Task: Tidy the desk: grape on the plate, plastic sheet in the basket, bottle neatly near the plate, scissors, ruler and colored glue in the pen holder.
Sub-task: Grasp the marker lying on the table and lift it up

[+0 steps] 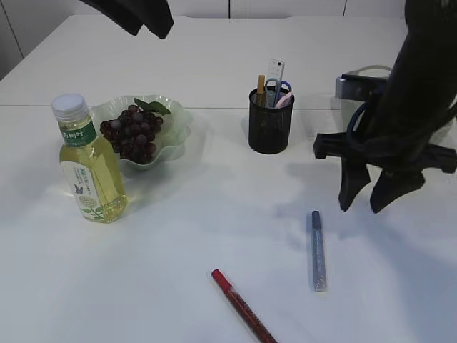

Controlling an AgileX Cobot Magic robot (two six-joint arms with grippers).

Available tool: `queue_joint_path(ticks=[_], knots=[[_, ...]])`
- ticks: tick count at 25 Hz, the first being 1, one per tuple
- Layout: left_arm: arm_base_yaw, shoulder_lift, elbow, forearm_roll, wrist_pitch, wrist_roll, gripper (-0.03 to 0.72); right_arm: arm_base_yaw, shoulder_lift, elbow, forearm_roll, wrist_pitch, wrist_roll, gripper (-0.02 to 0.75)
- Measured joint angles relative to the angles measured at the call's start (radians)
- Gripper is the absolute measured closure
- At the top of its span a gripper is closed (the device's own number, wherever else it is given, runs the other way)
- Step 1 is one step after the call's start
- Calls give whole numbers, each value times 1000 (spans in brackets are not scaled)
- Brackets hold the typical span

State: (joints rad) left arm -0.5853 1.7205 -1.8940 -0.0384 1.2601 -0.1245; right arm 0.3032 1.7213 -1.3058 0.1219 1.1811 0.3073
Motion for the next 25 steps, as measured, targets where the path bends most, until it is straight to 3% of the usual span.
queue_joint_path(ticks=[7, 25], knots=[[0, 0, 0, -2, 0, 0, 408, 42, 21, 71, 46, -180, 16, 393], [0, 0, 0, 2, 0, 0, 408, 42, 128, 73, 6, -251, 21, 393]])
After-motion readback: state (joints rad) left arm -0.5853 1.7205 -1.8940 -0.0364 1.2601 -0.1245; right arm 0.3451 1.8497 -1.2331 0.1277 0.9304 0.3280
